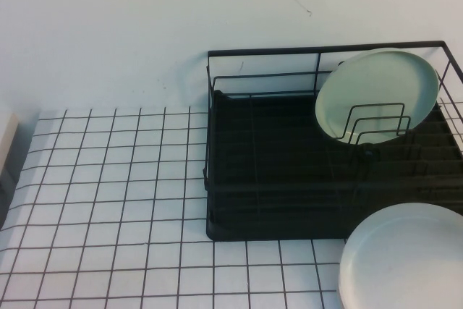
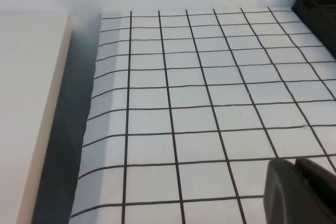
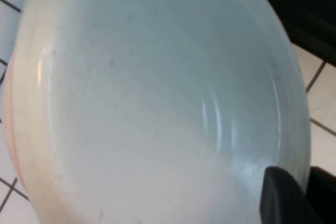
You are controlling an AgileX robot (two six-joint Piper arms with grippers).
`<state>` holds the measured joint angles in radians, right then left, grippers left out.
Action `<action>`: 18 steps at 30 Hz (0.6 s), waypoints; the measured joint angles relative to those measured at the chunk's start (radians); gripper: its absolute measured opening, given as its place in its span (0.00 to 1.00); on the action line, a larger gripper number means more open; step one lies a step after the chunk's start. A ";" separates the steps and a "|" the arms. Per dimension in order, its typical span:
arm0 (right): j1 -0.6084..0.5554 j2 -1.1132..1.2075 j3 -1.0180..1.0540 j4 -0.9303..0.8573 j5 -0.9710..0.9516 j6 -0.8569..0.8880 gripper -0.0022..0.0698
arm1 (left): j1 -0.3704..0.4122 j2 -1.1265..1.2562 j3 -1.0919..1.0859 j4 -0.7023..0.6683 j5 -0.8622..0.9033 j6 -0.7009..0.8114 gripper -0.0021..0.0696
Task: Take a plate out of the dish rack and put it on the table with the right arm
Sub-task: Place the plate from the table
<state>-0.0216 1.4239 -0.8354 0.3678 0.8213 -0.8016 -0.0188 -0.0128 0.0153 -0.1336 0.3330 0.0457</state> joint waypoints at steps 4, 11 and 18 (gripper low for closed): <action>0.000 0.009 0.000 0.000 -0.003 0.002 0.22 | 0.000 0.000 0.000 0.000 0.000 0.000 0.02; 0.000 0.009 -0.052 0.000 0.023 0.015 0.25 | 0.000 0.000 0.000 0.000 0.000 0.000 0.02; 0.000 -0.048 -0.147 -0.038 0.063 0.065 0.18 | 0.000 0.000 0.000 0.000 0.000 0.000 0.02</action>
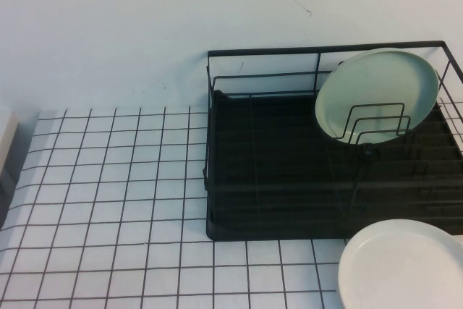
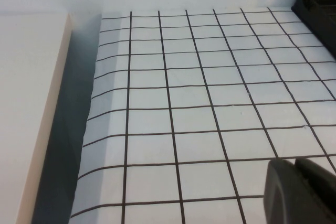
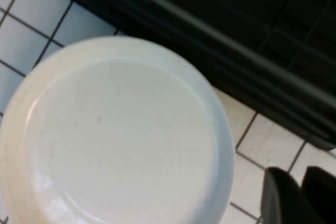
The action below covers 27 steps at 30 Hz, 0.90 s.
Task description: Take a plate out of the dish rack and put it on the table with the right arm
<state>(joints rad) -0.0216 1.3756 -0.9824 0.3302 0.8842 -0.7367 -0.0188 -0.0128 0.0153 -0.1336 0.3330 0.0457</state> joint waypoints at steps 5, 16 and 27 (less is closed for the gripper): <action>0.000 -0.152 -0.029 -0.006 -0.012 0.005 0.05 | 0.000 0.000 0.000 0.000 0.000 0.000 0.02; 0.000 -0.551 -0.033 0.033 0.000 -0.005 0.03 | 0.000 0.000 0.000 0.000 0.000 -0.002 0.02; 0.000 -0.671 -0.033 0.159 0.083 -0.002 0.03 | 0.000 0.000 0.000 0.000 0.000 -0.002 0.02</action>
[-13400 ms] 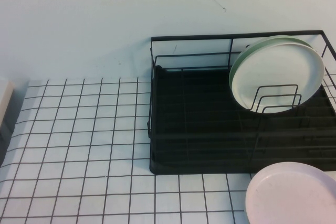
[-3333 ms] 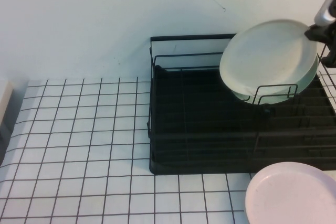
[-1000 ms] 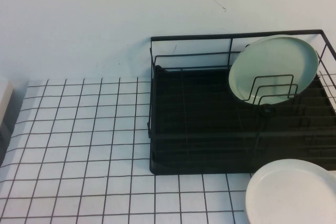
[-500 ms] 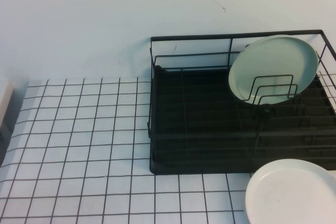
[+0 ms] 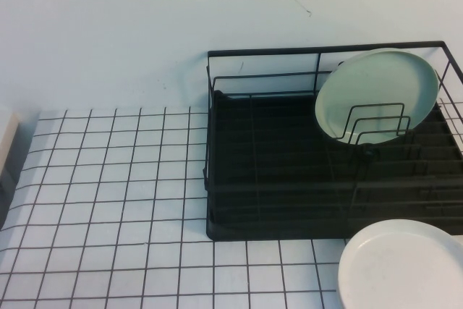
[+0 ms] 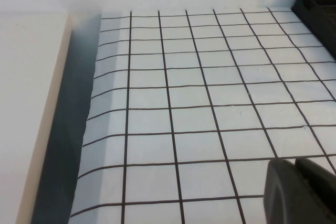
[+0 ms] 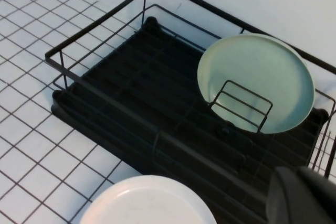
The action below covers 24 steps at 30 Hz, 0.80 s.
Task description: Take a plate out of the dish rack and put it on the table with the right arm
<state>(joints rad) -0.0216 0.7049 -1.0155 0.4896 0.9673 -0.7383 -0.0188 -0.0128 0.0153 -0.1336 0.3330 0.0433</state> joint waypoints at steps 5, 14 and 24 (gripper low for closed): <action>0.006 0.000 0.000 -0.052 0.012 -0.023 0.03 | 0.000 0.000 0.000 0.000 0.000 0.000 0.02; 0.008 -0.162 0.122 -0.063 -0.098 -0.027 0.03 | 0.000 0.000 0.000 0.000 0.000 0.000 0.02; -0.018 -0.471 0.551 -0.288 -0.441 0.313 0.03 | 0.000 0.000 0.000 0.000 0.000 0.002 0.02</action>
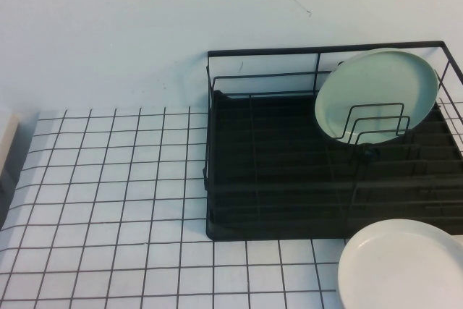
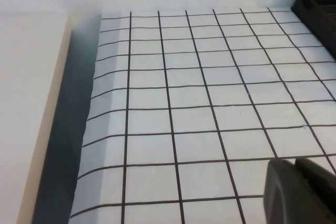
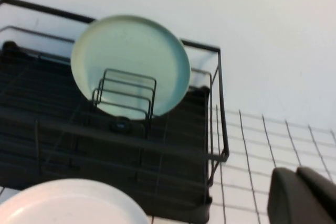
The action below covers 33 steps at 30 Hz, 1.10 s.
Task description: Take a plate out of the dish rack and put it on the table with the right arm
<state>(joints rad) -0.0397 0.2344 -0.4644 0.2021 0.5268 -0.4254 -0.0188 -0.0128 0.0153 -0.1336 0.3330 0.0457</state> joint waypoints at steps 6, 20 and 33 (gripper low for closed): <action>-0.027 -0.124 0.191 -0.037 -0.025 0.084 0.03 | 0.000 0.000 0.000 0.000 0.000 0.000 0.02; -0.041 -0.246 0.394 -0.043 -0.122 0.096 0.03 | 0.000 0.000 0.000 0.000 0.000 0.000 0.02; -0.041 -0.246 0.488 -0.043 -0.212 0.127 0.03 | 0.000 0.000 0.000 0.000 0.000 0.000 0.02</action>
<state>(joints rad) -0.0811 -0.0121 0.0237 0.1586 0.3145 -0.2982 -0.0188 -0.0128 0.0153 -0.1336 0.3330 0.0457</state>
